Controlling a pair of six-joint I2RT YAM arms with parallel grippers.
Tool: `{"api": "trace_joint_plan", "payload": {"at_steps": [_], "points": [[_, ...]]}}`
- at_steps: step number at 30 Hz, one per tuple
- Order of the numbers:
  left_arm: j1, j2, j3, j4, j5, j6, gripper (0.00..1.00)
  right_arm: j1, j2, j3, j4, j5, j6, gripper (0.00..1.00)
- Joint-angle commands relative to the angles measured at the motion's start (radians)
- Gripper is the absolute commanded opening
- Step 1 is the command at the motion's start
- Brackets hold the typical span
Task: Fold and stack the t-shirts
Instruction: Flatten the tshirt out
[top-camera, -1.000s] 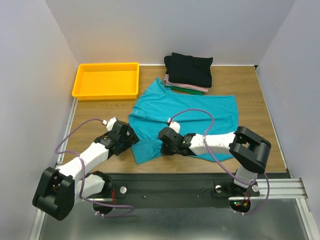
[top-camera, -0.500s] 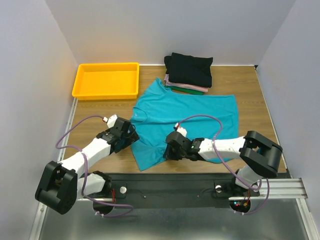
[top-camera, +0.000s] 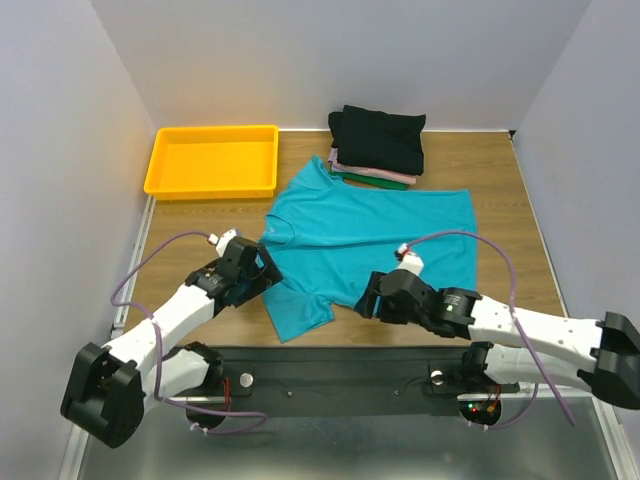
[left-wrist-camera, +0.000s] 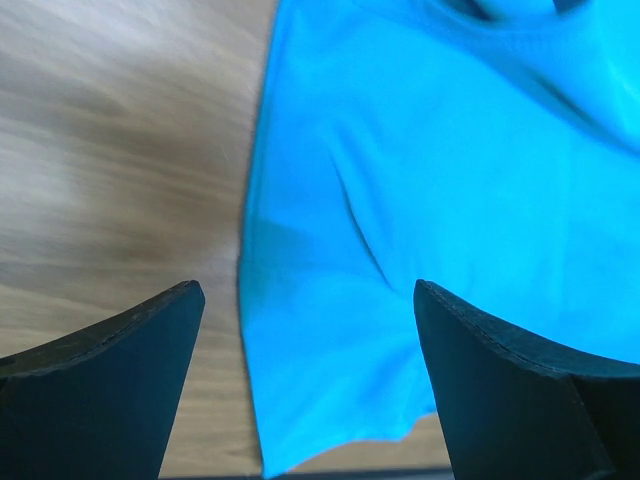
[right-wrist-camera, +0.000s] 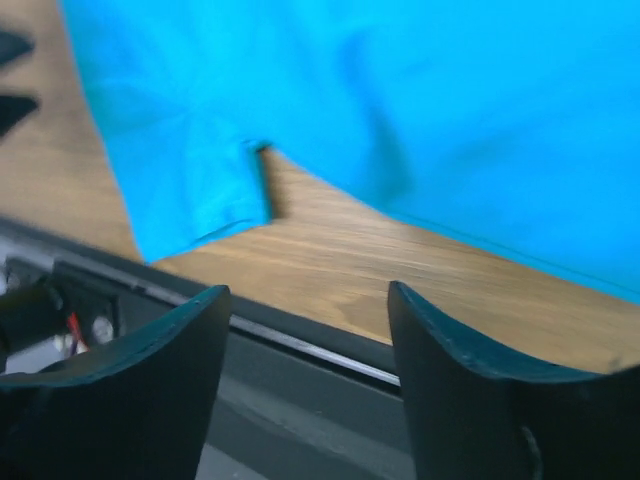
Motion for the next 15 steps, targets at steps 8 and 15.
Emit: {"api": "trace_joint_plan", "payload": {"at_steps": [8,15], "points": [[-0.254,-0.064,-0.095,-0.102,0.166,-0.134,0.98,-0.361,-0.132,-0.048,-0.292,0.167,-0.031,0.90],[-0.285,-0.074,-0.061,-0.162,0.086,-0.138,0.98,-0.484,-0.164,-0.059,-0.444,0.222,0.056,1.00]]}}
